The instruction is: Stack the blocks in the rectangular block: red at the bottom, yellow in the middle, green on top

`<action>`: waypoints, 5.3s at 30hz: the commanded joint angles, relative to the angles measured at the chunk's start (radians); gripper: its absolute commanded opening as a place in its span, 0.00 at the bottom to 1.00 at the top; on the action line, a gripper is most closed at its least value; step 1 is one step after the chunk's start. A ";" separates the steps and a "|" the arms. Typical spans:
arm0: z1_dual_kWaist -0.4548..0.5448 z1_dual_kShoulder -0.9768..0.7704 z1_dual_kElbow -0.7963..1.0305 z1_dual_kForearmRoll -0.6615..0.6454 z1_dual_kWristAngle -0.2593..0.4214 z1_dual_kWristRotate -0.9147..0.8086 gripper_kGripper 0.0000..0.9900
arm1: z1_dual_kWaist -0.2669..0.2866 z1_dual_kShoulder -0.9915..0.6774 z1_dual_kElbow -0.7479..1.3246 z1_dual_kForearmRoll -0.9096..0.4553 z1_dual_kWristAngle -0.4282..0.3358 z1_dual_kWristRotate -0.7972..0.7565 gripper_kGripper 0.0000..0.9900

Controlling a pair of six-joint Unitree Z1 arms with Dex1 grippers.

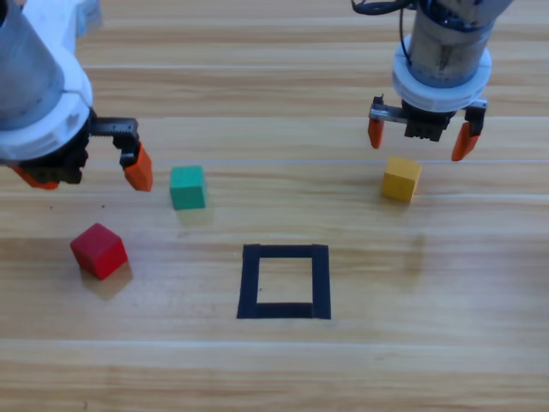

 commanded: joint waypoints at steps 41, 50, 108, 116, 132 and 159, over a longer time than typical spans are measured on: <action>0.101 0.288 0.094 -0.144 -0.029 -0.888 0.97 | -0.089 0.269 -0.127 0.011 0.116 -0.018 0.34; 0.161 0.302 0.094 -0.186 -0.054 -0.905 0.97 | -0.090 0.162 -0.069 0.011 0.112 -0.224 0.29; -0.132 0.538 -0.371 0.092 -0.110 0.032 0.00 | 0.029 -0.243 0.301 -0.014 0.116 -0.351 0.28; -0.150 0.543 -0.417 0.126 -0.112 -0.103 0.00 | 0.029 -0.249 0.304 -0.014 0.118 -0.356 0.28; -0.209 0.615 -0.470 0.141 -0.120 -0.354 0.02 | 0.025 -0.256 0.313 -0.014 0.118 -0.356 0.28; -0.232 0.690 -0.539 0.141 -0.138 -0.273 0.02 | 0.025 -0.262 0.327 -0.025 0.113 -0.359 0.28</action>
